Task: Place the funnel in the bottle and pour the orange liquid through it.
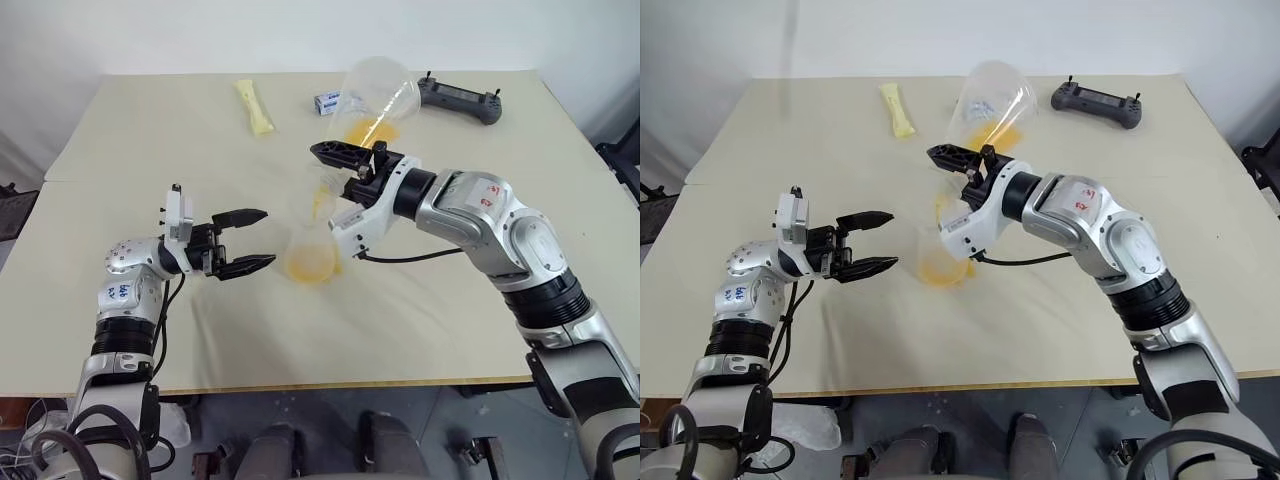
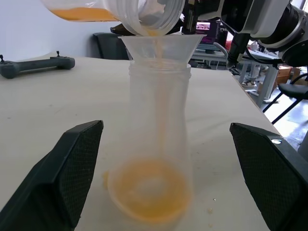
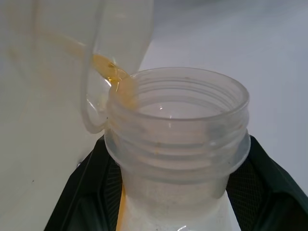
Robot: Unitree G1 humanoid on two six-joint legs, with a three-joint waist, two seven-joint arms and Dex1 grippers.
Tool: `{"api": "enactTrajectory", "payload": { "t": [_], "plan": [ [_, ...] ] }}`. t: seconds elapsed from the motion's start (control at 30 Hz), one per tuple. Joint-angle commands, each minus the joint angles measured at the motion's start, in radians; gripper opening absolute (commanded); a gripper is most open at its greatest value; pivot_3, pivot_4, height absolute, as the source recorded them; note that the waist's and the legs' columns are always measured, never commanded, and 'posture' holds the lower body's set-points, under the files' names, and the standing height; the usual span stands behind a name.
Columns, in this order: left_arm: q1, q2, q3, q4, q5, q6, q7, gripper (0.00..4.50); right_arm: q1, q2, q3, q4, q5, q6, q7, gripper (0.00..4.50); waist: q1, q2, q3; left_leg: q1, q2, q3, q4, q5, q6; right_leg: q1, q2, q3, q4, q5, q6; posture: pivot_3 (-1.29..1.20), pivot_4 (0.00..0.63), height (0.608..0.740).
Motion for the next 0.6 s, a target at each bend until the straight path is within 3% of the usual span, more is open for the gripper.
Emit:
{"api": "enactTrajectory", "payload": {
  "t": [0.03, 0.6],
  "plan": [
    [-0.024, -0.002, 0.009, -0.007, -0.005, -0.020, -0.003, 4.50, -0.044, -0.019, -0.016, -0.008, -0.008, -0.022, -0.028, 2.46, 0.000, 0.000, 0.000, 0.000, 0.000, 0.000, 0.000, 0.000, 0.000, 0.000, 0.000, 0.000, 0.000, 0.000, 0.000, 0.00, 0.150, 0.740],
    [-0.032, -0.008, 0.011, 0.002, -0.003, -0.027, 0.002, 4.50, -0.082, -0.033, -0.011, 0.043, -0.024, -0.075, -0.049, 2.46, 0.000, 0.000, 0.000, 0.000, 0.000, 0.000, 0.000, 0.000, 0.000, 0.000, 0.000, 0.000, 0.000, 0.000, 0.000, 0.00, 0.150, 0.740]
  ]
}}
